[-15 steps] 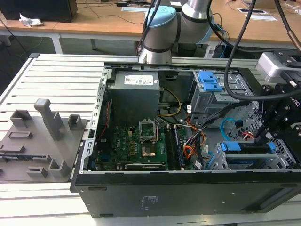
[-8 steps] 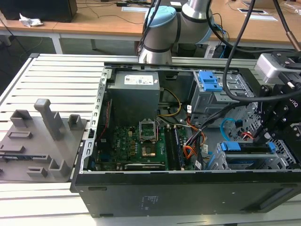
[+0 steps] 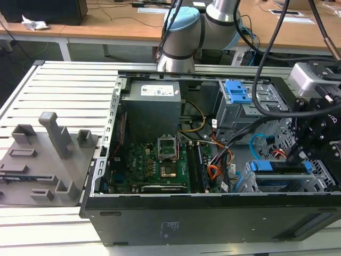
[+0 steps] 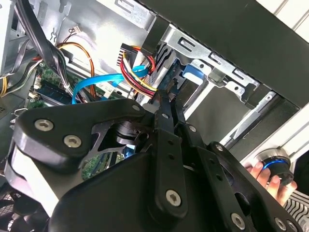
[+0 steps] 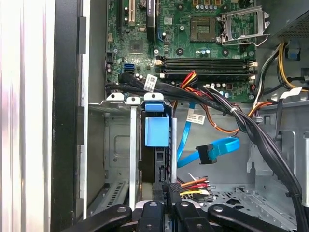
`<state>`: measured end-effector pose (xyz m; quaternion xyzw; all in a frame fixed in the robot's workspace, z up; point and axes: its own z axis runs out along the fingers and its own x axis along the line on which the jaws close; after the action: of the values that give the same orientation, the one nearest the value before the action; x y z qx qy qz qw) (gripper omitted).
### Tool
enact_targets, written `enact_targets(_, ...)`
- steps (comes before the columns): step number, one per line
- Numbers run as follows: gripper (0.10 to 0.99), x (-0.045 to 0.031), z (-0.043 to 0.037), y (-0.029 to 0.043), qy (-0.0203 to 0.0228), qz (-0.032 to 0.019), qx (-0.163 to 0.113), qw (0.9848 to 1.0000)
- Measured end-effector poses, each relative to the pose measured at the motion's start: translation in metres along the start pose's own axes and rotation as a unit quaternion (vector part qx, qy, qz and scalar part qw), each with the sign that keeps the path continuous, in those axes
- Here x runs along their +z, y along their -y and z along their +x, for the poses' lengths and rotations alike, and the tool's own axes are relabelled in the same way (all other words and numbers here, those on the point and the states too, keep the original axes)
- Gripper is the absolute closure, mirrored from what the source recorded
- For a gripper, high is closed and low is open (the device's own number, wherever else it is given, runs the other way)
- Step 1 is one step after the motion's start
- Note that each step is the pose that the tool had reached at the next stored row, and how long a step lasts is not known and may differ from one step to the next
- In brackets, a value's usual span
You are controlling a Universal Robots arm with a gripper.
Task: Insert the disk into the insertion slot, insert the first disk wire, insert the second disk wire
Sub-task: 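Insert the first disk wire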
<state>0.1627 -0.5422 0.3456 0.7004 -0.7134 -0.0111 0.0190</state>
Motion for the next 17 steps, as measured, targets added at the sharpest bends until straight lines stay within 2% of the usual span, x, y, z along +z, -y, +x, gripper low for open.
enact_targets(4,0.925,-0.0001,0.0005,0.0034,0.0005,0.0000,0.000,1.0000)
enact_targets(6,0.925,-0.0002,0.0005,0.0047,0.0026,0.0000,0.000,1.0000)
enact_targets(7,0.925,-0.0002,0.0005,0.0047,0.0039,0.0000,0.000,1.0000)
enact_targets(9,0.925,-0.0033,0.0005,0.0046,0.0039,0.0001,0.000,1.0000)
enact_targets(11,0.925,-0.0035,0.0010,0.0033,0.0050,0.0001,0.000,1.0000)
enact_targets(13,0.925,-0.0029,0.0019,0.0019,0.0079,0.0001,0.000,1.0000)
enact_targets(17,0.925,-0.0018,0.0022,0.0018,0.0097,0.0000,0.000,1.0000)
